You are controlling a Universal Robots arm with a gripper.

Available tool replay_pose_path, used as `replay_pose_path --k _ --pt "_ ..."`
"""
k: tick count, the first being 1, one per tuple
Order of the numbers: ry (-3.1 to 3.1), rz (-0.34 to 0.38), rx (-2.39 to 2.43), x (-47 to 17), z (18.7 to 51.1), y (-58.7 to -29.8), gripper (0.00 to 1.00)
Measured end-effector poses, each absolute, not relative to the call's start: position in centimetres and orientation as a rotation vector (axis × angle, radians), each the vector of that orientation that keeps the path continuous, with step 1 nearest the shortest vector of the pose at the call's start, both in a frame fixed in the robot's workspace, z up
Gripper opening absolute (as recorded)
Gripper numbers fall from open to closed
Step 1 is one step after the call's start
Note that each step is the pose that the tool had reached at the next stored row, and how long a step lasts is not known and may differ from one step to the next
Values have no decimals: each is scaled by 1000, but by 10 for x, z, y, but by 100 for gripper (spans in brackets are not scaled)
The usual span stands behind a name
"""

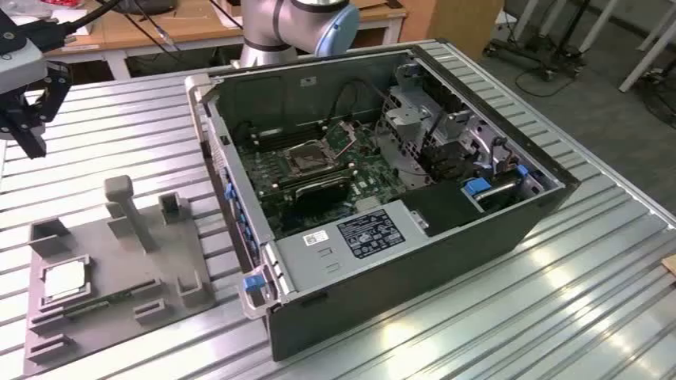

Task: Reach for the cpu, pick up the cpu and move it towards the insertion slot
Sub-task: 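Reach for the cpu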

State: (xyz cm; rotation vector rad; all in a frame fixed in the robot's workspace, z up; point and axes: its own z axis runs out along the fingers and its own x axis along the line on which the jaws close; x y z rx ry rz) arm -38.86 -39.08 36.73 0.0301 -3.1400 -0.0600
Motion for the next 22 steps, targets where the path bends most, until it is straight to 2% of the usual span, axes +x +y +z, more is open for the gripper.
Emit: replay_pose_path --k 22 --pt "-3140 -58 30 -392 358 -391 10"
